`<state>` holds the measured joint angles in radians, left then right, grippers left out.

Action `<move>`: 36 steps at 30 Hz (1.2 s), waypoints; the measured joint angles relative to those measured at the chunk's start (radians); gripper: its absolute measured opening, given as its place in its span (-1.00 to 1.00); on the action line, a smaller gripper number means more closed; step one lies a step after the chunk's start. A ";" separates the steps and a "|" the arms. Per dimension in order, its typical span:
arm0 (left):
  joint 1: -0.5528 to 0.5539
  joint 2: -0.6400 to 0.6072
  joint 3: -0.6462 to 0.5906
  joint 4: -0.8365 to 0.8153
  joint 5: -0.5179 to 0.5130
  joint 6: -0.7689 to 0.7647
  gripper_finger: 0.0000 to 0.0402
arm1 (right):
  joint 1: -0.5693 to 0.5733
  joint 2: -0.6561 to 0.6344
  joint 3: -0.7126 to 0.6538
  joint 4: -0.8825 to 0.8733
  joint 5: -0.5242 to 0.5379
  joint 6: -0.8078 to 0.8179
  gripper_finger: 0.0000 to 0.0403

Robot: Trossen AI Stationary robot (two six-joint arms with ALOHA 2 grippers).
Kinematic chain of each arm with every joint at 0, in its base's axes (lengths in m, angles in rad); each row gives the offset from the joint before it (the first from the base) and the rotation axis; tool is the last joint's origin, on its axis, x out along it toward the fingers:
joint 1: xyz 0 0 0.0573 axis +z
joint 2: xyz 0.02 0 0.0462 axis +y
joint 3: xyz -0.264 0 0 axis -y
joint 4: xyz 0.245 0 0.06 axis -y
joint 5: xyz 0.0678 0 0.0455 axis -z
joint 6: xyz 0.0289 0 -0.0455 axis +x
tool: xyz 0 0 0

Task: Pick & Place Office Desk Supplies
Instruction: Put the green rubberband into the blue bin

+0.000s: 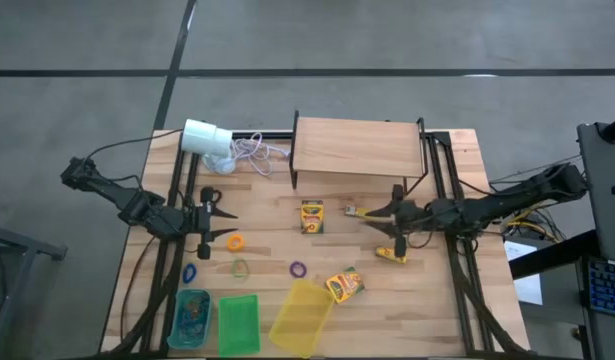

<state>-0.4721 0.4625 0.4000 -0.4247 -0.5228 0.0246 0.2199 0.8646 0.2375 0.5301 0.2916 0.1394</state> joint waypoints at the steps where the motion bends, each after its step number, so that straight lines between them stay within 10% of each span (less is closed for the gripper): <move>1: 0.000 0.000 0.000 0.000 0.000 0.000 -0.26 | 0.000 -0.019 -0.018 0.000 0.000 0.020 -0.50; 36: 0.000 0.000 0.000 0.000 0.000 0.000 -0.26 | 0.000 -0.089 0.007 -0.001 0.012 0.063 -0.58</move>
<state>-0.4721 0.4622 0.4000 -0.4248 -0.5230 0.0246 0.2195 0.7753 0.2448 0.5288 0.3041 0.2028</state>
